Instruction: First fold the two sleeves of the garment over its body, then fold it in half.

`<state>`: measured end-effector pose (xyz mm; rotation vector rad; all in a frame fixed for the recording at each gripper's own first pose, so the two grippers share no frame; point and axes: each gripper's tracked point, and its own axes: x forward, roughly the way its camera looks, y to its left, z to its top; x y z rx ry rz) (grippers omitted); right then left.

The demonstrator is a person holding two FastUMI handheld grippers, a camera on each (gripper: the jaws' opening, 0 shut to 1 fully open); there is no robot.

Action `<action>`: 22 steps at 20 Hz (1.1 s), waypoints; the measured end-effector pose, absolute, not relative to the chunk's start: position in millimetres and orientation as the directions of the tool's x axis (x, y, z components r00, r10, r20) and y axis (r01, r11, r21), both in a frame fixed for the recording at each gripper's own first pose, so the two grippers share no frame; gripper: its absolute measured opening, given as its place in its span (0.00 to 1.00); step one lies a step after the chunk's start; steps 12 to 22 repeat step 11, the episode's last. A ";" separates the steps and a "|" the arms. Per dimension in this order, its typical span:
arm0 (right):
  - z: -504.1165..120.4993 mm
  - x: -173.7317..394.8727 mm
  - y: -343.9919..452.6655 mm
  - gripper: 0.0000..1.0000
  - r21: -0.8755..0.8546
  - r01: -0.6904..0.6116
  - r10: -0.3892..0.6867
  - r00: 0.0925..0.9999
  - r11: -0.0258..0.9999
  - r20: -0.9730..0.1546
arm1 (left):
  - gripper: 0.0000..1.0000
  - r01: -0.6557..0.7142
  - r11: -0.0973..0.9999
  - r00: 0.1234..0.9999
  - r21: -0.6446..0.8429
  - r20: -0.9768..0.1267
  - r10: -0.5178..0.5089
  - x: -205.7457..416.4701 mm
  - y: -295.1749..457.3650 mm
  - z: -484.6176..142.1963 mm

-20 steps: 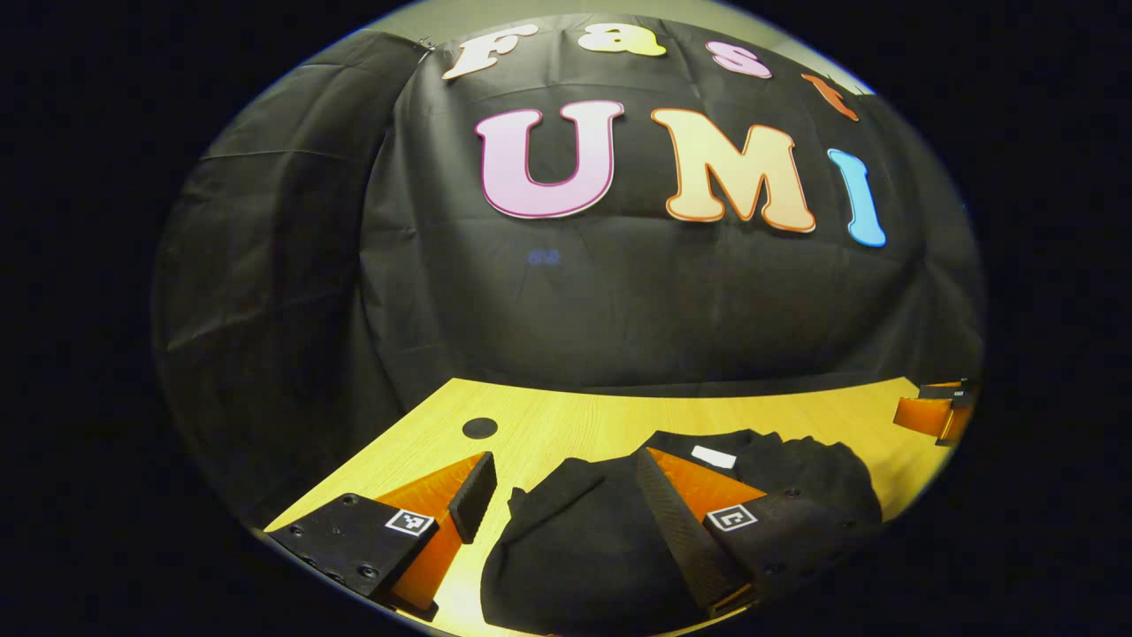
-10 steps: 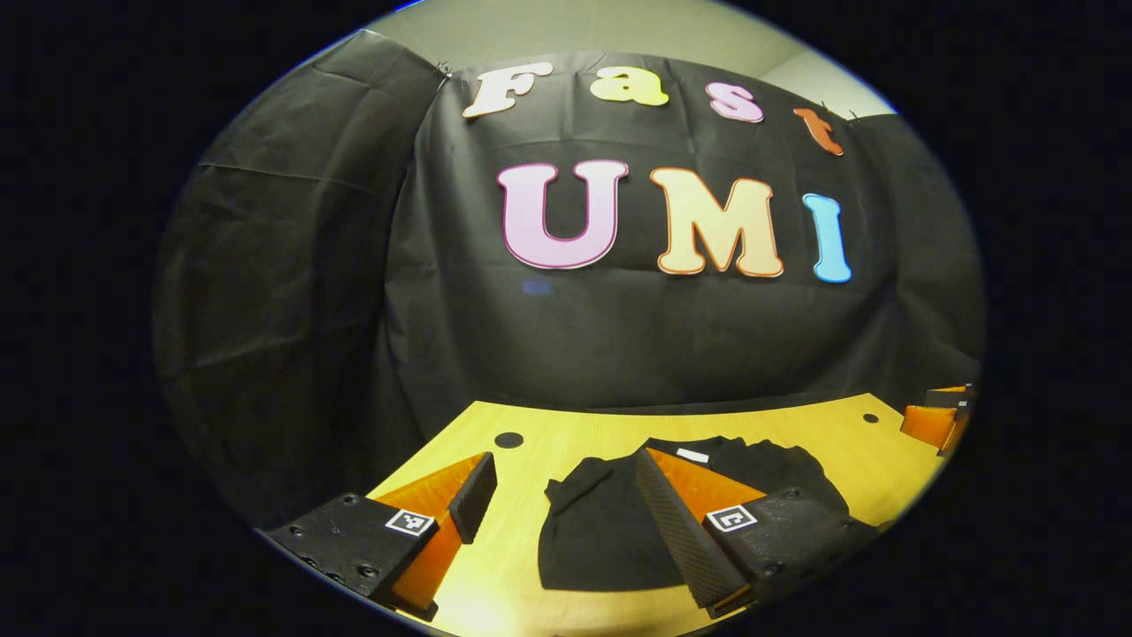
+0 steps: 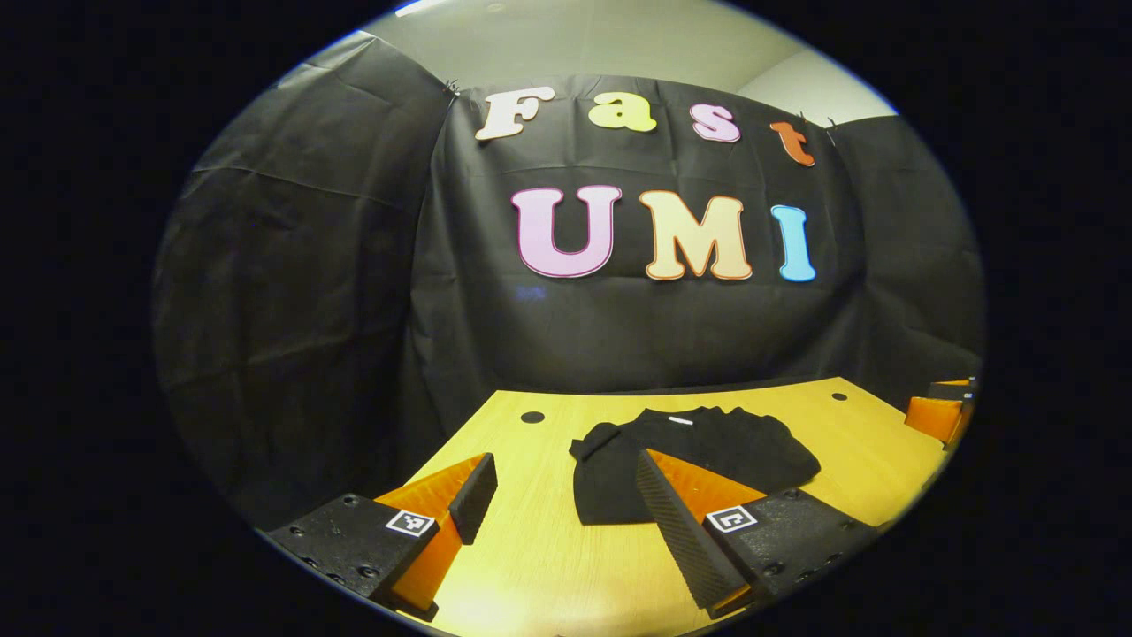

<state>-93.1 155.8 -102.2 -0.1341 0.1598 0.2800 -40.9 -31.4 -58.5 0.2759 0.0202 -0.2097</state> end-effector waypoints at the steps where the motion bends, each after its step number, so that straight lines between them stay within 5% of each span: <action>1: -103.7 -102.9 153.5 0.93 -0.110 -0.281 0.261 0.950 0.953 -0.171 | 0.95 0.214 0.939 0.977 0.270 -0.049 -0.209 -48.8 -31.0 -59.3; 22: -106.6 -151.9 135.7 0.93 -0.057 -0.239 0.228 0.961 0.969 -0.154 | 0.99 0.308 0.910 0.951 0.277 -0.088 -0.295 -97.0 -41.7 -75.3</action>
